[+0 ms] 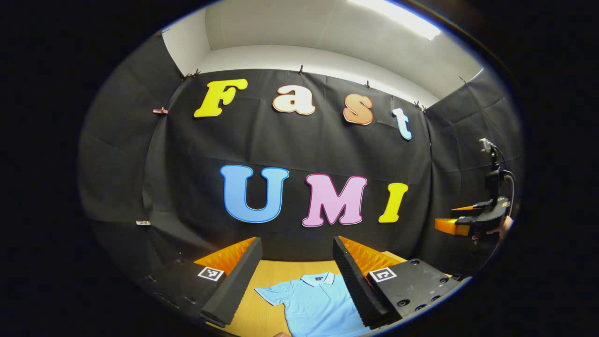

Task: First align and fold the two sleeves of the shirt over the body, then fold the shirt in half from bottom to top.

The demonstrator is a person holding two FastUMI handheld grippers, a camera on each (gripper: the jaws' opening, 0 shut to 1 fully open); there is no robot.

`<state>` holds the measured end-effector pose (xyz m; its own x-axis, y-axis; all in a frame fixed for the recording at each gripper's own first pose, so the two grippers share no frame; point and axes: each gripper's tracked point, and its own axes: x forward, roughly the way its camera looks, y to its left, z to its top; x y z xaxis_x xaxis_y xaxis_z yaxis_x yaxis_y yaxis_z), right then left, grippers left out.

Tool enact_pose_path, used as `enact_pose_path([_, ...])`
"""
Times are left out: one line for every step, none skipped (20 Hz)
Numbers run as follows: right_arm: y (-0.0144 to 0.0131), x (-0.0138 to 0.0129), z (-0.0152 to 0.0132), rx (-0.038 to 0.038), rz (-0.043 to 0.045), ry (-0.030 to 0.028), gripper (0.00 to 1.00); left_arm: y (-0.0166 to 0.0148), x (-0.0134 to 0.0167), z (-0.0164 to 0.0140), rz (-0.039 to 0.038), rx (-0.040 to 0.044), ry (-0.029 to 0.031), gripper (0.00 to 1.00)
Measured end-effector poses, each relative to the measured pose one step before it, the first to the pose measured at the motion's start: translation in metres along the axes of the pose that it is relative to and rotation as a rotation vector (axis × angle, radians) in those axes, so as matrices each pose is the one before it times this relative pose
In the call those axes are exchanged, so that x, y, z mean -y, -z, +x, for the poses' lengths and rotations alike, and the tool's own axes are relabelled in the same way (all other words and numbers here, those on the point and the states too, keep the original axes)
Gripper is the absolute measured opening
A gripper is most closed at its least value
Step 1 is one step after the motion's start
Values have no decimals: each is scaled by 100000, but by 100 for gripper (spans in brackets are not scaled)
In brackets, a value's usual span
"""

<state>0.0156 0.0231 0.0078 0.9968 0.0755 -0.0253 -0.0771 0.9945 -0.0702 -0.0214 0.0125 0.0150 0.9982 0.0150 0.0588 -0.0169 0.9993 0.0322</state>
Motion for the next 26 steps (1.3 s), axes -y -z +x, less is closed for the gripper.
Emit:
enact_pose_path([189, -287, 474, -485, -1255, -1200, 97, 47, -364, -79, -59, 281, -579, 97])
enact_pose_path([312, -108, 571, -932, -2017, -561, 97, 202, -351, -62, -631, 343, -710, 97])
enact_pose_path([378, 150, 744, -824, -1615, -651, 97, 36, -326, -106, -1307, 272, -720, 97])
enact_pose_path([171, -70, 811, -793, -173, -993, 97, 366, -410, -115, -1517, -59, -766, 97])
enact_pose_path([300, -106, 800, -1289, 1131, -1202, 97, 292, -446, 104, -1370, -488, -1088, 97])
enact_pose_path([339, -98, 1062, -1237, 1941, -1434, 97, 473, -609, 132, -823, -1065, -1229, 97])
enact_pose_path([478, 123, 1206, -1845, 2189, -841, 97, 182, -486, 167, 179, -583, -1527, 97])
enact_pose_path([629, 193, 1376, -2159, 1946, -975, 95, 231, -479, 311, 351, -198, -1355, 97])
enact_pose_path([748, 433, 1660, -2514, 1496, -370, 96, 119, -271, 388, 12, -151, -859, 97])
enact_pose_path([867, 389, 1961, -3032, 916, -739, 97, 100, -122, 272, -160, -224, -727, 97])
enact_pose_path([845, 331, 1878, -2623, 475, -685, 97, 121, -123, 372, 7, -422, -843, 97])
enact_pose_path([935, 243, 1944, -3052, -67, -1636, 97, 347, -132, 411, 477, -468, -1095, 97])
enact_pose_path([1058, 97, 2151, -3016, -658, -1987, 97, 166, -97, 479, 1072, -162, -1543, 97])
enact_pose_path([949, 246, 1970, -3312, -910, -1001, 97, 214, -77, 422, 1299, -572, -1805, 97])
enact_pose_path([1019, 455, 2092, -3649, -312, -1085, 97, 215, 260, 699, 739, -900, -875, 97])
enact_pose_path([979, 243, 1934, -3281, -373, -1649, 97, 383, 817, 885, 233, -741, 732, 97])
enact_pose_path([1148, 287, 2052, -3706, -1021, -1547, 97, 349, 757, 1160, 642, -1279, 968, 97])
enact_pose_path([1062, 527, 1993, -3218, -1475, -551, 97, 722, 337, 1377, 1049, -1984, -241, 97])
enact_pose_path([1108, 289, 2027, -3393, -1224, -1203, 96, 349, 343, 1442, 717, -1672, -812, 97])
enact_pose_path([1105, 295, 2058, -3046, -595, -1619, 97, 378, 569, 1397, -134, -1468, -691, 97])
enact_pose_path([1251, 325, 1966, -3491, -218, -1007, 98, 404, 801, 1348, -1065, -1455, -91, 97])
enact_pose_path([1313, 431, 2094, -3761, 570, -1421, 97, 578, 998, 1126, -1412, -1743, 108, 97])
enact_pose_path([1477, 358, 2201, -4634, 1302, -1338, 98, 384, 749, 1100, -1061, -1971, -131, 97])
enact_pose_path([1342, 347, 1811, -4461, 2065, -1416, 97, 584, 475, 1051, -256, -1323, -974, 97])
enact_pose_path([1499, 465, 1932, -4060, 2515, -1050, 97, 387, 379, 1024, 549, -782, -1352, 97])
enact_pose_path([1270, 773, 1791, -4178, 2532, -88, 97, -57, 185, 392, 881, -64, -1247, 97])
